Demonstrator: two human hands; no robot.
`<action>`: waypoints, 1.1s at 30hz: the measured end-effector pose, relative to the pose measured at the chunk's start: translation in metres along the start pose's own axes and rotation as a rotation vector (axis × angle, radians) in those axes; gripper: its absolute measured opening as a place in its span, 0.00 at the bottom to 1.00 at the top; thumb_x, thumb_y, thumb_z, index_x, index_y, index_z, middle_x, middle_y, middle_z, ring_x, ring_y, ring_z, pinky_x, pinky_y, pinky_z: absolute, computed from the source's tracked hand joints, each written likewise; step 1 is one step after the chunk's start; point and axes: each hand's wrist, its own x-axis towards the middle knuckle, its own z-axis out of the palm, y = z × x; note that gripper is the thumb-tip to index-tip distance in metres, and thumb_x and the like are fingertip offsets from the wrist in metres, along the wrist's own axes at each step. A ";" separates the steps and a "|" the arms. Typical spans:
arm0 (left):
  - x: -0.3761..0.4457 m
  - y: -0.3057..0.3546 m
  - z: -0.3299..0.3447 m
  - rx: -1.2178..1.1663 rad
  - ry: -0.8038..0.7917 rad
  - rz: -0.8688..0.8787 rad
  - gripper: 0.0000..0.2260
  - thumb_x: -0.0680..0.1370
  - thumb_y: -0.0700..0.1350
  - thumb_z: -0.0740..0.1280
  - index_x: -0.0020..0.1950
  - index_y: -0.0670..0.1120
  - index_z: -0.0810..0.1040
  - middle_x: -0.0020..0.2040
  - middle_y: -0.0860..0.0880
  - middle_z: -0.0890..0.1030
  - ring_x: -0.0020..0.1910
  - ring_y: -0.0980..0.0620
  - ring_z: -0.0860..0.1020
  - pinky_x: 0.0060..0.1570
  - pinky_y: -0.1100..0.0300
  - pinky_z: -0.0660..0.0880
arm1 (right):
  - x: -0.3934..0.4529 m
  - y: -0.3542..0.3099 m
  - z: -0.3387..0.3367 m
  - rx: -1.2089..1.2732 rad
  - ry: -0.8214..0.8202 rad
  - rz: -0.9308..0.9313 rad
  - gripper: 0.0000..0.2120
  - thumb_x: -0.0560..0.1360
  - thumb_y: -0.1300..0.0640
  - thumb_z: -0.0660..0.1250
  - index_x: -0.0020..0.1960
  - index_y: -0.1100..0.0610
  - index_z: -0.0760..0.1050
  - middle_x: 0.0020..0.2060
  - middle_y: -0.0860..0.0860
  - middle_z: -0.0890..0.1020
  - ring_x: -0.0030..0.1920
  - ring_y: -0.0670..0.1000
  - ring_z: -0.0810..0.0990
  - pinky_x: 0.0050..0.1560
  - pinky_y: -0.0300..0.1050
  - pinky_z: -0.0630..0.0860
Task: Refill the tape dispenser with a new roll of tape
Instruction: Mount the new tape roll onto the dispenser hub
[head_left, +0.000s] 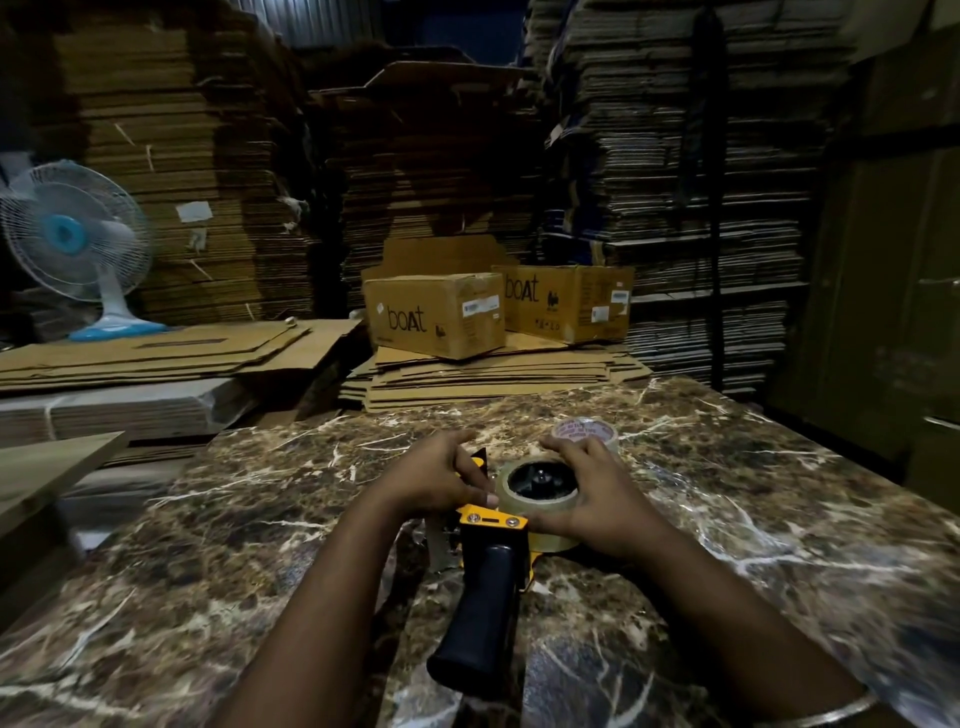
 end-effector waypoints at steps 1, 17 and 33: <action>0.000 -0.001 0.000 -0.006 -0.006 0.007 0.08 0.70 0.41 0.78 0.47 0.42 0.88 0.75 0.47 0.70 0.77 0.54 0.60 0.69 0.58 0.64 | 0.000 0.000 0.000 0.004 0.000 0.003 0.54 0.54 0.24 0.69 0.76 0.41 0.63 0.61 0.47 0.69 0.68 0.53 0.67 0.66 0.56 0.72; -0.007 -0.019 -0.011 -0.113 -0.111 0.127 0.06 0.74 0.39 0.74 0.41 0.50 0.86 0.70 0.57 0.71 0.69 0.59 0.69 0.66 0.55 0.72 | -0.002 0.000 0.006 0.169 -0.039 -0.022 0.53 0.54 0.27 0.72 0.74 0.49 0.66 0.66 0.48 0.73 0.66 0.51 0.74 0.67 0.56 0.74; -0.019 -0.038 0.000 -0.144 0.054 0.238 0.03 0.73 0.36 0.75 0.44 0.43 0.85 0.70 0.57 0.71 0.60 0.59 0.78 0.57 0.60 0.79 | 0.002 -0.005 0.017 0.299 -0.011 -0.013 0.41 0.58 0.35 0.76 0.68 0.39 0.66 0.66 0.44 0.74 0.64 0.51 0.75 0.62 0.59 0.76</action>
